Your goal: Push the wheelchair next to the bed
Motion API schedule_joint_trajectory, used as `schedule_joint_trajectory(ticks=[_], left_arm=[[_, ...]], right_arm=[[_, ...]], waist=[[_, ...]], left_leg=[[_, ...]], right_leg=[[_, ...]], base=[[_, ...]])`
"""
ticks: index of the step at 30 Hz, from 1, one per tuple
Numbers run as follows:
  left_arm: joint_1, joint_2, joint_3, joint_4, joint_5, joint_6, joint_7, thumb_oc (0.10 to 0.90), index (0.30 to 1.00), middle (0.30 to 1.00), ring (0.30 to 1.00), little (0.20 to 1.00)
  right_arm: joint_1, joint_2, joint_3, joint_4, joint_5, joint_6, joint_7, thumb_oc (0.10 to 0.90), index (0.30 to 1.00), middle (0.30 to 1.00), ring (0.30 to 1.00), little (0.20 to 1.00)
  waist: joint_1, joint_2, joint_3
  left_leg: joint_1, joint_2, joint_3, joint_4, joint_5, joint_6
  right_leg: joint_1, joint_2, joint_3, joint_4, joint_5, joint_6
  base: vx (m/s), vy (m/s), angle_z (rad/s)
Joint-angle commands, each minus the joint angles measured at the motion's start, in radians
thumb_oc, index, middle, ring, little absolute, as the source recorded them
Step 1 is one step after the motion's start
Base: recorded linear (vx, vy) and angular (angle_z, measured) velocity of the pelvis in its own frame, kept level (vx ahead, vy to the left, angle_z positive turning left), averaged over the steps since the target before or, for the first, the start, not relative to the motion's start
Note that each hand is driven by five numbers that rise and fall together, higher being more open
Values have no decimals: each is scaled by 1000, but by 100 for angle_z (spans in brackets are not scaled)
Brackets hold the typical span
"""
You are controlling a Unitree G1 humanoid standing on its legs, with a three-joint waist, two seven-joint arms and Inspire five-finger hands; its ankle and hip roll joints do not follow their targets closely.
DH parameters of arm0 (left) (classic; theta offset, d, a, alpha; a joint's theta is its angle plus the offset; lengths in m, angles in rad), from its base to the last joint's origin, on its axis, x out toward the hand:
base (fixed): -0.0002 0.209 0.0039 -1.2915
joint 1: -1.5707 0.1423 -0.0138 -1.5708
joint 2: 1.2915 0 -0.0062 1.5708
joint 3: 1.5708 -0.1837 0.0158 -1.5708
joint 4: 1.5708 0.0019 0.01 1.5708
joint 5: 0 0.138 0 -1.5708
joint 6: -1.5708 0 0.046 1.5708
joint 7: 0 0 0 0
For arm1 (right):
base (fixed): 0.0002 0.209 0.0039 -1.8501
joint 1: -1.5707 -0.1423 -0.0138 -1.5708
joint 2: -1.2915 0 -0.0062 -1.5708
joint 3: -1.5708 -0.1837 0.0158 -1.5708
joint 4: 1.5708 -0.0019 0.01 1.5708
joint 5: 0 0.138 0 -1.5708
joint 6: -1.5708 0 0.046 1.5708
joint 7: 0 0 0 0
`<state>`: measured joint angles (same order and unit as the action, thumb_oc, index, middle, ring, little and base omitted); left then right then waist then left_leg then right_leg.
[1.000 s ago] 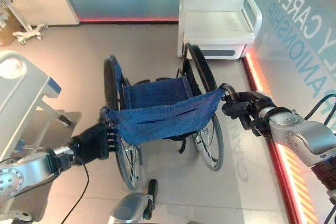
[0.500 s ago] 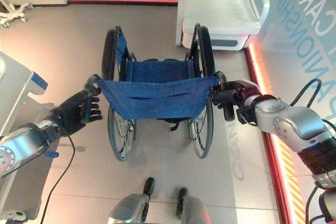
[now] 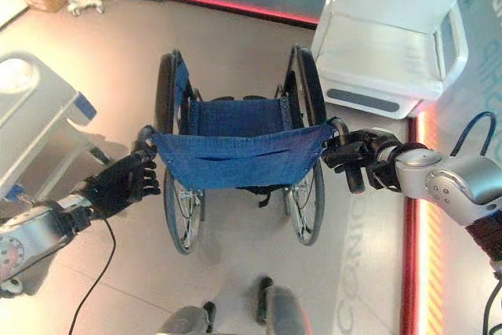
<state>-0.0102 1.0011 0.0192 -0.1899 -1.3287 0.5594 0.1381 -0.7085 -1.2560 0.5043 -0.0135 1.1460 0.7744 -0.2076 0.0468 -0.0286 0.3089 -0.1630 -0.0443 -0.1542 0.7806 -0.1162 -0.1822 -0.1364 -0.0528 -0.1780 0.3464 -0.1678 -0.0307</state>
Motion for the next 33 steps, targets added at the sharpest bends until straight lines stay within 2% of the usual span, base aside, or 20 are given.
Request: schedule_joint_trajectory(ticks=[1, 5, 6, 8, 9, 12, 14, 15, 16, 17, 18, 20, 21, 22, 23, 24, 25, 28, 29, 33], left_arm=[[11, 30, 206, -3, 14, -97, 41, 400, 300, 300, 300, 300], [60, 35, 256, -11, 18, -99, 51, 400, 300, 300, 300, 300], [89, 49, 288, 6, 13, -113, 37, 400, 300, 300, 300, 300], [92, 45, 288, 21, 25, -122, 30, 400, 300, 300, 300, 300], [91, 42, 277, 28, 32, -138, 37, 400, 300, 300, 300, 300], [75, 37, 253, 25, 41, -161, 67, 400, 300, 300, 300, 300], [61, 42, 263, 33, 35, -159, 83, 400, 300, 300, 300, 300], [41, 51, 269, 48, 26, -157, 102, 400, 300, 300, 300, 300], [38, 52, 269, 49, 23, -156, 105, 400, 300, 300, 300, 300], [21, 67, 274, 56, 7, -141, 121, 400, 300, 300, 300, 300], [-10, 78, 271, 80, 12, -109, 118, 400, 300, 300, 300, 300], [-55, 87, 248, 113, 43, -86, 89, 400, 300, 300, 300, 300], [-55, 86, 248, 113, 43, -86, 89, 400, 300, 300, 300, 300], [-79, 97, 236, 120, 59, -79, 71, 400, 300, 300, 300, 300], [-82, 100, 235, 121, 58, -79, 69, 400, 300, 300, 300, 300], [-89, 112, 233, 132, 57, -85, 44, 400, 300, 300, 300, 300], [-90, 113, 233, 134, 57, -87, 39, 400, 300, 300, 300, 300], [-91, 125, 234, 152, 60, -112, -19, 400, 300, 300, 300, 300], [-93, 125, 233, 152, 60, -117, -27, 400, 300, 300, 300, 300], [-80, 139, 230, 120, 51, -132, -57, 400, 300, 300, 300, 300]], right_arm=[[-109, -6, -13, -105, 36, -123, 49, 400, 300, 300, 300, 300], [-86, -16, -35, -166, 51, -114, 38, 400, 300, 300, 300, 300], [-98, 8, -19, -167, 44, -121, 33, 400, 300, 300, 300, 300], [-106, 33, -5, -141, 22, -129, 46, 400, 300, 300, 300, 300], [-99, 62, 2, -101, -25, -146, 81, 400, 300, 300, 300, 300], [-52, 101, -13, -74, -92, -171, 112, 400, 300, 300, 300, 300], [-26, 135, -16, -66, -140, -188, 132, 400, 300, 300, 300, 300], [-9, 170, -18, -55, -192, -201, 159, 400, 300, 300, 300, 300], [-7, 172, -18, -56, -196, -202, 162, 400, 300, 300, 300, 300], [17, 189, -26, -64, -222, -209, 167, 400, 300, 300, 300, 300], [21, 212, -16, -74, -238, -219, 160, 400, 300, 300, 300, 300], [-12, 233, 7, -80, -242, -218, 140, 400, 300, 300, 300, 300], [-13, 233, 8, -80, -241, -218, 140, 400, 300, 300, 300, 300], [-73, 241, 51, -83, -228, -213, 117, 400, 300, 300, 300, 300], [-80, 242, 57, -83, -227, -212, 113, 400, 300, 300, 300, 300], [-105, 255, 71, -85, -223, -200, 88, 400, 300, 300, 300, 300], [-108, 257, 72, -85, -224, -197, 84, 400, 300, 300, 300, 300], [-120, 279, 70, -77, -249, -184, 58, 400, 300, 300, 300, 300], [-121, 278, 66, -73, -252, -188, 57, 400, 300, 300, 300, 300], [-154, 218, 48, -75, -197, -203, 39, 400, 300, 300, 300, 300]], waist=[[46, -52, -62], [84, -52, -21], [114, -28, -23], [129, -11, -26], [147, 9, -35], [170, 13, -41], [179, 11, -58], [184, -1, -73], [187, 1, -77], [196, -16, -87], [210, -30, -101], [222, -32, -109], [224, -27, -112], [221, -22, -111], [222, -16, -114], [217, -8, -114], [214, -8, -112], [202, 7, -89], [199, 9, -82], [141, -3, -25]], left_leg=[[-71, -86, 108, 239, 228, 94], [-138, -66, 151, 68, 171, 126], [-158, -4, 183, -292, 238, 126], [-154, 17, 192, -473, 297, 108], [-171, 39, 227, -671, 354, 88], [-181, 34, 276, -819, 370, 78], [-158, 24, 273, -808, 320, 101], [-128, 4, 262, -752, 294, 123], [-130, 7, 264, -741, 292, 125], [-128, -13, 264, -696, 273, 147], [-109, -26, 272, -681, 247, 178], [-76, -41, 228, -674, 225, 198], [-80, -35, 228, -673, 226, 197], [-39, -54, 182, -671, 206, 209], [-37, -51, 175, -670, 205, 210], [-22, -67, 152, -657, 190, 221], [-20, -72, 147, -654, 187, 223], [12, -90, 92, -627, 151, 226], [28, -90, 78, -624, 140, 227], [171, -95, -11, -594, -7, 235]], right_leg=[[120, -2, 30, -239, 195, 67], [192, 34, 55, -245, 169, 70], [240, 86, 66, -256, 125, 63], [277, 115, 73, -261, 96, 59], [342, 149, 88, -274, 60, 55], [433, 160, 104, -275, -1, 60], [452, 147, 116, -241, -33, 75], [467, 127, 114, -167, -17, 107], [466, 129, 116, -161, -9, 109], [472, 111, 108, -87, 28, 138], [436, 104, 92, 85, 160, 202], [348, 111, 91, 289, 296, 262], [345, 116, 93, 286, 301, 261], [259, 100, 88, 355, 301, 255], [244, 100, 87, 351, 301, 250], [195, 80, 72, 295, 239, 221], [190, 76, 68, 283, 226, 216], [118, 37, 32, 91, 130, 166], [92, 24, 25, 42, 131, 162], [-60, -90, 50, -235, 280, 206]], base=[[410, -189, 4], [393, -80, -23], [613, 38, -30], [635, 91, -34], [636, 119, -40], [556, 111, -25], [561, 129, -28], [353, 81, -26], [470, 80, -43], [443, 57, -46], [563, 65, -26], [389, 28, 3], [420, 26, -2], [310, 36, 4], [550, 63, 12], [304, 38, 17], [436, 13, 23], [252, -56, 44], [324, -203, 63], [370, -264, 53]])
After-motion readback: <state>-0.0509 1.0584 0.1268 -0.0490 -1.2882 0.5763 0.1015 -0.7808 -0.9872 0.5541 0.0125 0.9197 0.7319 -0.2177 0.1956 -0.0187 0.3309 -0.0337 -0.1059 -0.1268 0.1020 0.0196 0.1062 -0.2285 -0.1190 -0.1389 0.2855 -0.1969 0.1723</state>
